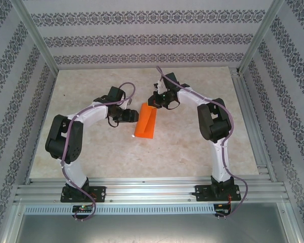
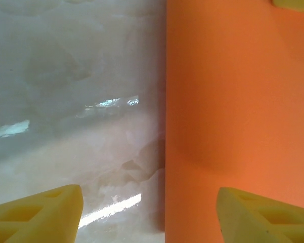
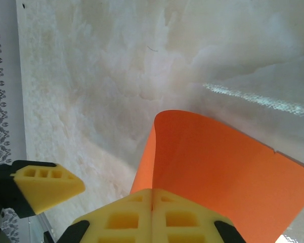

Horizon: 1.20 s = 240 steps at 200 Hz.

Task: Fold a paper plane with a square sheet of paper (fold left side to right side)
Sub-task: First fold in half a square sheet of paper at the center of the table.

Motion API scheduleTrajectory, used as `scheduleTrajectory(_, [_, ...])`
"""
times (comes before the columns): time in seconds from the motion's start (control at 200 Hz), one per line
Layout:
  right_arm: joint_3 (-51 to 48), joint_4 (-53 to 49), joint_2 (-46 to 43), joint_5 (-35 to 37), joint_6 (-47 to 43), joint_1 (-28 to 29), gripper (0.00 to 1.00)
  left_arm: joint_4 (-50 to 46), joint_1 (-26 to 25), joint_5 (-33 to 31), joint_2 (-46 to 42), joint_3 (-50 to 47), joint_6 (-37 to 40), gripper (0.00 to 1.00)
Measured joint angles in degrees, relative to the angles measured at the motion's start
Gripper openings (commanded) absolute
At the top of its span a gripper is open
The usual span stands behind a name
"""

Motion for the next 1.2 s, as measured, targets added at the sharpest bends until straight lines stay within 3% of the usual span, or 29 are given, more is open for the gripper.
scheduleTrajectory(0.375, [0.46,-1.29,2.03,0.85,-3.96,-0.42,0.00,0.02,-3.32,-3.34,6.05,3.39,-0.26,0.74])
scheduleTrajectory(1.199, [2.60,-2.97,6.10,3.58,-5.68,-0.76,0.00,-2.89,-7.34,-10.36,9.97,7.02,-0.81,0.68])
